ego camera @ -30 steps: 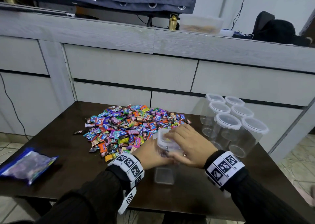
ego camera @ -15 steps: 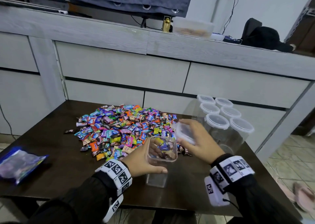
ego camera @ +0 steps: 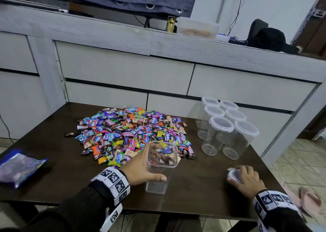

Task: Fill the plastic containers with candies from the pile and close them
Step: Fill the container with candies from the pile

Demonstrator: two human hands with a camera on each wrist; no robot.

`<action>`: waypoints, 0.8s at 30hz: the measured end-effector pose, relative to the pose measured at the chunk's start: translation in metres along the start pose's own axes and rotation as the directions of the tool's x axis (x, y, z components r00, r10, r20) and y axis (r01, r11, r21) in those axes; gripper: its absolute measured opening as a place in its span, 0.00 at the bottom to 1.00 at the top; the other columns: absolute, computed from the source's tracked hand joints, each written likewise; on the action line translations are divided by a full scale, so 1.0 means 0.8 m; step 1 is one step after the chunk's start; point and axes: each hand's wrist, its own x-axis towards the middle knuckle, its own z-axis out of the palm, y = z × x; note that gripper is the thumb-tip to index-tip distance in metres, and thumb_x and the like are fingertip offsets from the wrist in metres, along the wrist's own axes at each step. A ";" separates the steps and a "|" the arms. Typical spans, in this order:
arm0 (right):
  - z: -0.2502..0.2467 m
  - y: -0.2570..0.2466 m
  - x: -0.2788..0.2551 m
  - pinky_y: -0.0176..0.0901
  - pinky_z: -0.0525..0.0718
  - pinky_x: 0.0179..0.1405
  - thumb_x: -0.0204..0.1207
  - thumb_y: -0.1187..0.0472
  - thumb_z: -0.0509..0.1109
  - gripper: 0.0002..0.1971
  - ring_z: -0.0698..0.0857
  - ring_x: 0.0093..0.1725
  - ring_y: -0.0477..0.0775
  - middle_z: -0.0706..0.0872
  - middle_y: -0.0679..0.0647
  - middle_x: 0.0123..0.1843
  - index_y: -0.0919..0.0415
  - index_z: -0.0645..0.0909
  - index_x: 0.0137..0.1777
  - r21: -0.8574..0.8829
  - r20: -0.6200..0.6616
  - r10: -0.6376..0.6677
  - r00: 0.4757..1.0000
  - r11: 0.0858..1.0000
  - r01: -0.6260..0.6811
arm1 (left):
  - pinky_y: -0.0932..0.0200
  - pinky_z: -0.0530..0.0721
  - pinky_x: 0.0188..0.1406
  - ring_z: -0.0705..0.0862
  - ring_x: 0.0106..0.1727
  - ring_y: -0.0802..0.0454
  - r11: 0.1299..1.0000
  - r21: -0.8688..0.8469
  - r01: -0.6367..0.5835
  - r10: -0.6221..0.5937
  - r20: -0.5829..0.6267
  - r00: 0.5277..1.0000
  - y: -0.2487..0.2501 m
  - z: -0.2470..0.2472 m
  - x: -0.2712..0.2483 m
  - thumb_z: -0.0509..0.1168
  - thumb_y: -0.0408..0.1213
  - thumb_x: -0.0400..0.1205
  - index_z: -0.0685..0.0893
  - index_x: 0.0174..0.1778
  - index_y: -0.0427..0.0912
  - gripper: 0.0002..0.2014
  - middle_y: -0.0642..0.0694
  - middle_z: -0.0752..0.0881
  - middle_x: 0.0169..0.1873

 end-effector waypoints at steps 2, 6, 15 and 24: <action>0.008 -0.001 -0.002 0.54 0.71 0.70 0.74 0.33 0.63 0.32 0.69 0.73 0.60 0.65 0.55 0.74 0.50 0.65 0.72 0.006 0.000 0.021 1.000 1.000 -0.021 | 0.57 0.78 0.69 0.78 0.67 0.65 1.000 -0.025 -0.001 0.003 0.043 0.999 -0.003 -0.004 -0.003 0.73 0.77 0.53 0.55 0.68 0.78 0.50 0.61 0.76 0.66; 0.018 -0.008 -0.005 0.56 0.68 0.72 0.73 0.30 0.61 0.35 0.67 0.75 0.58 0.66 0.53 0.75 0.49 0.65 0.73 -0.078 -0.066 -0.009 0.998 0.997 0.004 | 0.52 0.74 0.73 0.74 0.74 0.57 0.985 -0.165 0.054 -0.071 -0.098 0.993 -0.016 -0.020 -0.015 0.53 0.88 0.55 0.50 0.76 0.68 0.54 0.55 0.72 0.73; 0.017 -0.135 0.012 0.57 0.55 0.82 0.70 0.25 0.53 0.48 0.49 0.84 0.59 0.51 0.56 0.84 0.56 0.52 0.83 -0.042 -0.026 -0.407 0.913 0.913 0.406 | 0.37 0.49 0.84 0.41 0.87 0.43 0.562 0.662 0.497 -0.417 -0.292 0.861 -0.073 -0.068 -0.015 0.51 0.75 0.76 0.41 0.87 0.46 0.52 0.43 0.42 0.87; 0.045 -0.266 0.071 0.62 0.40 0.82 0.67 0.26 0.64 0.58 0.39 0.84 0.65 0.40 0.58 0.86 0.57 0.40 0.85 0.119 0.131 -0.461 0.878 0.886 0.448 | 0.29 0.41 0.81 0.29 0.84 0.38 0.468 0.717 0.517 -0.567 -0.205 0.798 -0.100 -0.057 0.024 0.49 0.80 0.71 0.32 0.85 0.50 0.56 0.43 0.28 0.84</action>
